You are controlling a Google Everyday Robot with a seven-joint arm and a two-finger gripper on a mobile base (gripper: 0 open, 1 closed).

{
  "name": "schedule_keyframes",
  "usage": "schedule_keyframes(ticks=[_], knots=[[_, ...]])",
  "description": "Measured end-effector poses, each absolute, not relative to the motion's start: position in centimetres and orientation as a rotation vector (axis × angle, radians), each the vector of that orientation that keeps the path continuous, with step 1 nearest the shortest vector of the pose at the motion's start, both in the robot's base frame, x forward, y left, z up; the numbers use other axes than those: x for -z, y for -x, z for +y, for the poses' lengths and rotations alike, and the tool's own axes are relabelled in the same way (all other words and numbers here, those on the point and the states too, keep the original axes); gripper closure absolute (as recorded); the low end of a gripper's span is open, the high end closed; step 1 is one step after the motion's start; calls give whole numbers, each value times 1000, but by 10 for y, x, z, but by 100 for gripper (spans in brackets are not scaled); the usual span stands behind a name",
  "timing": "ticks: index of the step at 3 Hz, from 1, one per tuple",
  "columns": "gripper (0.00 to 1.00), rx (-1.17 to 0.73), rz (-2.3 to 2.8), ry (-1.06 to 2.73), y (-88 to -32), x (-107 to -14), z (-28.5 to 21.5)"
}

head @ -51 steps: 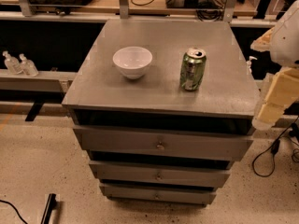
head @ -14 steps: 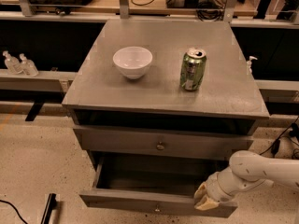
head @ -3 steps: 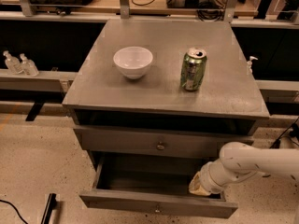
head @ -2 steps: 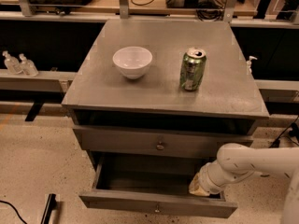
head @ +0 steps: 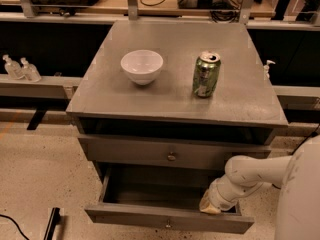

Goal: Open middle drawer

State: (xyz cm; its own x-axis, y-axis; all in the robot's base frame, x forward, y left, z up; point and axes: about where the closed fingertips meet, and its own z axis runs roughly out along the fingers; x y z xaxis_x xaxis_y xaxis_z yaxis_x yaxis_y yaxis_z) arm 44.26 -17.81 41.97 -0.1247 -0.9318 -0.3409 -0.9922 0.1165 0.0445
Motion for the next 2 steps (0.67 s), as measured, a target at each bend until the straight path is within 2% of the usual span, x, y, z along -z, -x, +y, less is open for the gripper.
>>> schedule_keyframes(ticks=[2], knots=[[100,-435,2146,1957,-432,-431,-189]])
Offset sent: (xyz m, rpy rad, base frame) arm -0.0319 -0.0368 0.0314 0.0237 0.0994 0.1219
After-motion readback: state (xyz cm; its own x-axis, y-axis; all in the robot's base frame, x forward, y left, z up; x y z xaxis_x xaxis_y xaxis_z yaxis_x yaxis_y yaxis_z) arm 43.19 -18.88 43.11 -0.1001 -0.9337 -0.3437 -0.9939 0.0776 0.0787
